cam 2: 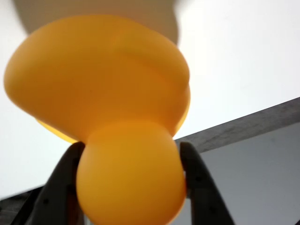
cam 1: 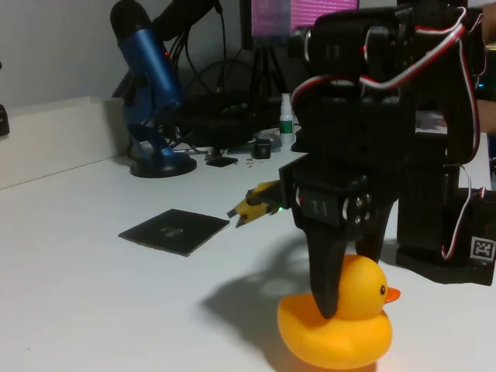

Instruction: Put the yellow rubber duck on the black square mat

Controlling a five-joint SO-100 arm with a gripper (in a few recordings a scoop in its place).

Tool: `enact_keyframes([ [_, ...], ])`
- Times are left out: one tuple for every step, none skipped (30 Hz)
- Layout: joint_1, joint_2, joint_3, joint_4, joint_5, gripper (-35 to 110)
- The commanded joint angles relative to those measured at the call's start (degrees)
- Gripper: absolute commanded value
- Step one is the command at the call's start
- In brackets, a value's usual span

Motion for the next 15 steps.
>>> enact_keyframes([
  [-0.1, 1.3, -5.5, 1.0, -0.1, 12],
  [-0.1, 1.3, -6.3, 1.0, -0.1, 12],
  [-0.1, 1.3, -7.2, 1.0, -0.1, 12],
  [-0.1, 1.3, -8.2, 1.0, -0.1, 12],
  [-0.1, 1.3, -9.1, 1.0, -0.1, 12],
  [-0.1, 1.3, -10.1, 1.0, -0.1, 12],
  [0.0, 1.3, -11.2, 1.0, -0.1, 12],
  [0.0, 1.2, -12.5, 1.0, -0.1, 12],
  [0.1, 1.2, -13.6, 1.0, -0.1, 12],
  [0.2, 1.2, -14.7, 1.0, -0.1, 12],
  [0.9, 1.1, -15.6, 1.0, -0.1, 12],
  [2.0, 1.1, -16.3, 1.0, -0.1, 12],
  [3.6, 1.1, -17.0, 1.0, -0.1, 12],
  [5.1, 1.1, -17.6, 0.9, -0.1, 12],
  [6.8, 1.1, -18.3, 0.9, -0.1, 12],
])
